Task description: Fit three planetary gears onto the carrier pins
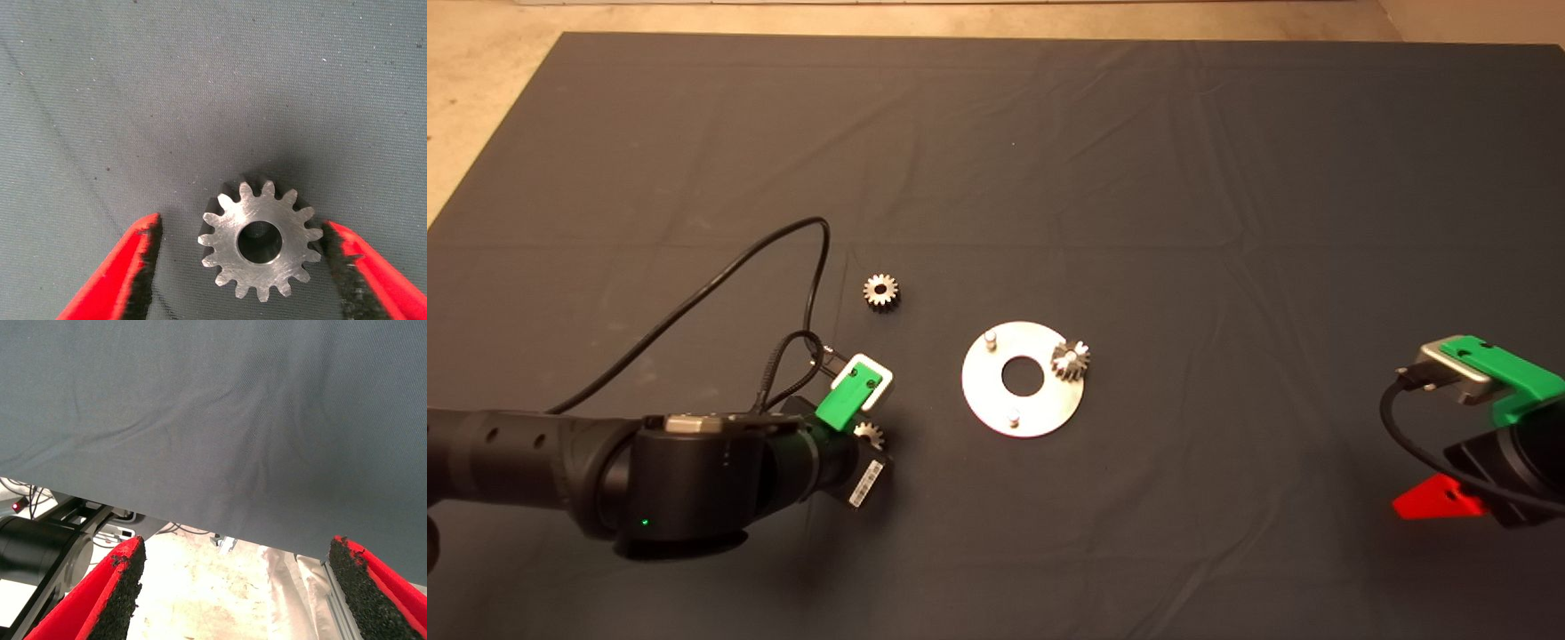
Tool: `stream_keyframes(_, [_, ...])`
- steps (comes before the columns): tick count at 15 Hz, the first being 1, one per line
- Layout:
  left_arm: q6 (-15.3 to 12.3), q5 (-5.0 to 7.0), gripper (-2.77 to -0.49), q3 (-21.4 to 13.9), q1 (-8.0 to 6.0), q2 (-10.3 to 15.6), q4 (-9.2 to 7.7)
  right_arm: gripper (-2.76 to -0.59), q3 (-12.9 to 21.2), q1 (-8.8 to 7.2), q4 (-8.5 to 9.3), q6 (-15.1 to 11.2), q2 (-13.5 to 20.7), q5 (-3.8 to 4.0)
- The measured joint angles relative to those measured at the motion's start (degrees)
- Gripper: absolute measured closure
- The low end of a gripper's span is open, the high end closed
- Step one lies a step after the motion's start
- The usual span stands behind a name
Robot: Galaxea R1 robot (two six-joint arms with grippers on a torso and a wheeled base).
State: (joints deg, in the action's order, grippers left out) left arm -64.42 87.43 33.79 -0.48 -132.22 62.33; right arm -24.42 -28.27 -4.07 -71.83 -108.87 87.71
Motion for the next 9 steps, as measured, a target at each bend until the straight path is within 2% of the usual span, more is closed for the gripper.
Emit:
stream_keyframes(5, [0.00,0.00,-1.50,0.00,0.01,0.00,0.32,-2.02,0.00,-0.54,0.09,0.48,0.00,0.00])
stream_keyframes(7, [0.00,-0.06,-1.35,0.02,0.04,0.01,0.32,-2.02,0.00,-0.65,0.22,0.68,0.00,0.00])
stream_keyframes(9, [0.00,-0.04,-1.34,0.02,0.19,0.02,0.46,-2.02,0.00,-0.83,0.24,0.85,0.00,-0.01])
